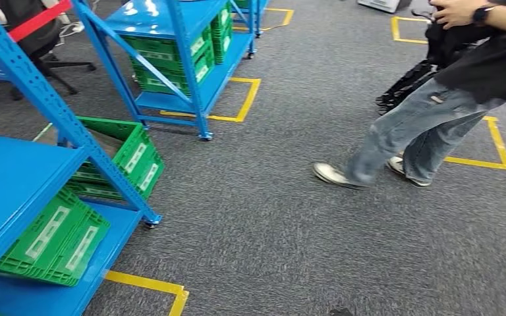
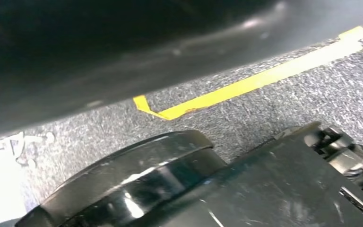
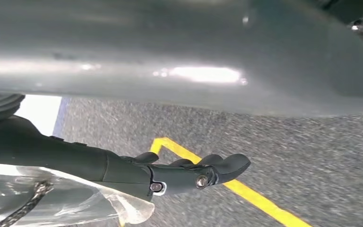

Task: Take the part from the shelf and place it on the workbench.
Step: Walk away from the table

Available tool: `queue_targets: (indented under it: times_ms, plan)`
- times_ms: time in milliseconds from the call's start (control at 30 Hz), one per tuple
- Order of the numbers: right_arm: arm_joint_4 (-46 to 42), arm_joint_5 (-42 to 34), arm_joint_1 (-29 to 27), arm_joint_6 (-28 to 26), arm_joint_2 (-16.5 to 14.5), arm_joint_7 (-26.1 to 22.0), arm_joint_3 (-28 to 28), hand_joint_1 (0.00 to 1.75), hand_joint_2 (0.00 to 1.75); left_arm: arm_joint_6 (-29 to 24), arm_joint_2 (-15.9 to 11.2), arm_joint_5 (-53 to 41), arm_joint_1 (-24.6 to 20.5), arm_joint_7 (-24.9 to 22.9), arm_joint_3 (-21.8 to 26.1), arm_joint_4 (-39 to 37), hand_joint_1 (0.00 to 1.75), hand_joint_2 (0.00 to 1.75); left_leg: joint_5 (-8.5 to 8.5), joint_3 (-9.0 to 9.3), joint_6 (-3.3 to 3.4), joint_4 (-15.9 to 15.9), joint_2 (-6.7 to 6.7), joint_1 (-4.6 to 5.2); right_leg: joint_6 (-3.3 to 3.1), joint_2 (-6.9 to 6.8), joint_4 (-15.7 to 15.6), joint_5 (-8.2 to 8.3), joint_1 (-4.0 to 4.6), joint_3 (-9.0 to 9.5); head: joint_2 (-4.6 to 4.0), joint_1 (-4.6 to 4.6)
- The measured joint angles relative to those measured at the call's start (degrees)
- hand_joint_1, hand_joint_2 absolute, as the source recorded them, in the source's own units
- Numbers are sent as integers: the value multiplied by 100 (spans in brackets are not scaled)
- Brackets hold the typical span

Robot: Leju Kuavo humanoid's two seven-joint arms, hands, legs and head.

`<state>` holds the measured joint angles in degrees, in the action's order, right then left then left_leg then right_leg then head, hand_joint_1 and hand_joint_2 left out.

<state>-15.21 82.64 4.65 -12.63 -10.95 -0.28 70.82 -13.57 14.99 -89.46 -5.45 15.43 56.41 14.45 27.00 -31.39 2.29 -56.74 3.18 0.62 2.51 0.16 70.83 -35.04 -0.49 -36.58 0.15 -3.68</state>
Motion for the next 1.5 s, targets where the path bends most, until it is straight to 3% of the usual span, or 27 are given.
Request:
queue_targets:
  times_ms: [33,100,167,233,300,367,433,467,533,567,633,667,733,800,867,933,967,1000,1033,1100,1167,1233,1267,1333,1400,1433,1500]
  plan:
    - [0,1,1,0,0,0,-3,0,0,0,2,0,2,0,0,0,0,0,12,10,-19,-10,79,-6,8,83,-415,252,-21,159,0,0]
    - [0,2,4,1,0,-3,-7,0,0,-1,3,0,-8,0,0,0,0,0,34,-2,-72,-49,221,-7,12,377,-1114,533,-64,474,0,2]
    - [0,1,5,2,0,-2,-9,0,0,-2,5,0,-12,0,0,0,0,0,22,-49,-137,-72,345,-19,-29,518,-1290,528,-69,582,0,5]
    - [-1,1,8,0,1,3,-13,0,0,-2,6,0,4,0,0,0,0,0,18,-87,-200,-87,414,-35,-110,389,-1313,543,-63,601,0,8]
    - [-3,2,10,-2,2,-2,-18,0,0,-3,4,0,10,-1,0,0,0,0,179,-210,-255,-337,184,-23,-191,229,-1349,555,-67,623,0,38]
    - [-4,2,-2,-2,2,-7,-20,0,0,-3,7,0,-5,-1,0,0,0,0,534,-540,-298,-1035,-148,-25,-247,41,-1364,541,-49,637,0,67]
    - [-4,2,-19,-2,2,-6,-20,0,0,-1,10,0,-6,0,0,0,0,0,763,-858,-319,-1701,-261,-42,-270,-152,-1362,519,-25,647,0,66]
    - [-4,2,-21,-2,2,-5,-20,0,0,-1,10,0,2,2,0,0,0,0,720,-886,-317,-1763,-279,-48,-275,-236,-1362,508,-16,657,0,67]
    - [-4,2,-12,-3,2,-7,-20,0,0,-12,8,0,16,20,0,0,0,0,346,-604,-280,-1211,-351,-40,-272,-374,-1362,480,-1,701,0,67]
    - [-4,2,-6,-5,1,-8,-20,0,0,-20,7,1,15,35,0,0,0,0,170,-387,-243,-792,-488,-13,-265,-434,-1363,462,8,726,0,65]
    - [-4,7,1,-14,-2,-13,-20,0,0,-31,10,4,-7,66,0,0,0,0,14,-103,-171,-208,-728,53,-228,-550,-1359,425,36,757,0,66]
    - [-4,11,4,-19,-2,-14,-20,0,0,-31,12,8,-15,74,0,0,0,0,29,-68,-146,-116,-782,81,-205,-612,-1362,412,47,765,0,67]
    - [-5,24,16,-22,-2,-16,-23,0,0,-31,10,13,-6,81,0,0,0,0,14,-73,-102,-64,-665,78,-147,-714,-1373,385,49,788,0,67]
    - [-9,35,26,-23,-2,-24,-28,0,0,-35,9,17,5,80,0,0,0,0,-26,-47,-44,0,-533,38,-84,-491,-1203,249,28,725,0,51]
    - [-11,41,18,-22,-2,-32,-31,0,0,-40,17,24,-10,79,0,0,0,0,-50,-34,-4,27,-392,8,-35,-136,-534,-80,2,405,0,20]
    - [-11,44,-3,-20,-2,-35,-31,0,0,-41,26,35,-15,79,1,0,0,0,-52,-35,7,24,-236,3,-1,-32,227,-323,-12,-8,0,7]
    - [-11,46,-11,-20,-2,-35,-31,0,0,-42,28,39,-7,79,1,0,0,0,-50,-29,5,20,-155,0,9,-26,349,-279,-17,-111,0,8]
    - [-13,47,-17,-20,-2,-37,-31,0,0,-44,28,46,-1,79,2,0,0,0,-46,-21,-1,12,-73,-6,18,-18,234,-120,-25,-104,0,8]
    - [-14,49,-18,-20,-2,-38,-31,0,0,-48,28,57,3,79,2,0,0,0,-37,-12,-15,1,9,-17,26,20,-100,124,-38,12,0,8]
    - [-16,56,-15,-21,-2,-40,-32,0,0,-67,29,83,-5,75,4,0,0,0,-4,-18,-70,-51,162,-31,35,259,-898,488,-80,343,0,8]
    - [-16,68,-10,-22,-2,-44,-33,0,0,-100,25,97,-14,54,9,0,0,0,6,-66,-142,-91,284,-36,-13,431,-1248,550,-96,520,0,9]
    - [-17,80,-6,-25,-2,-52,-33,0,0,-125,17,92,-4,13,17,0,0,0,-17,-108,-210,-88,394,-52,-102,358,-1257,547,-74,544,0,9]
    - [-19,89,-2,-27,-3,-59,-33,0,0,-129,13,86,6,-6,20,0,0,0,-12,-119,-240,-96,406,-60,-142,296,-1266,555,-74,547,0,10]
    - [-21,106,7,-26,-4,-79,-33,0,0,-135,7,73,13,-24,23,0,0,0,146,-232,-298,-333,214,-52,-204,157,-1290,566,-84,562,0,30]
    - [-22,120,-4,-23,-4,-94,-33,0,0,-150,7,58,-2,-31,24,0,0,0,492,-535,-342,-986,-98,-46,-241,-6,-1295,552,-70,572,0,53]
    - [-22,128,-18,-24,-4,-97,-34,0,0,-159,8,50,-9,-36,24,0,0,0,641,-713,-354,-1356,-186,-50,-256,-97,-1293,540,-57,577,0,57]
    - [-22,144,-38,-25,-4,-104,-34,0,0,-180,8,39,0,-56,25,0,0,0,655,-857,-350,-1659,-269,-53,-275,-265,-1292,514,-36,594,0,57]
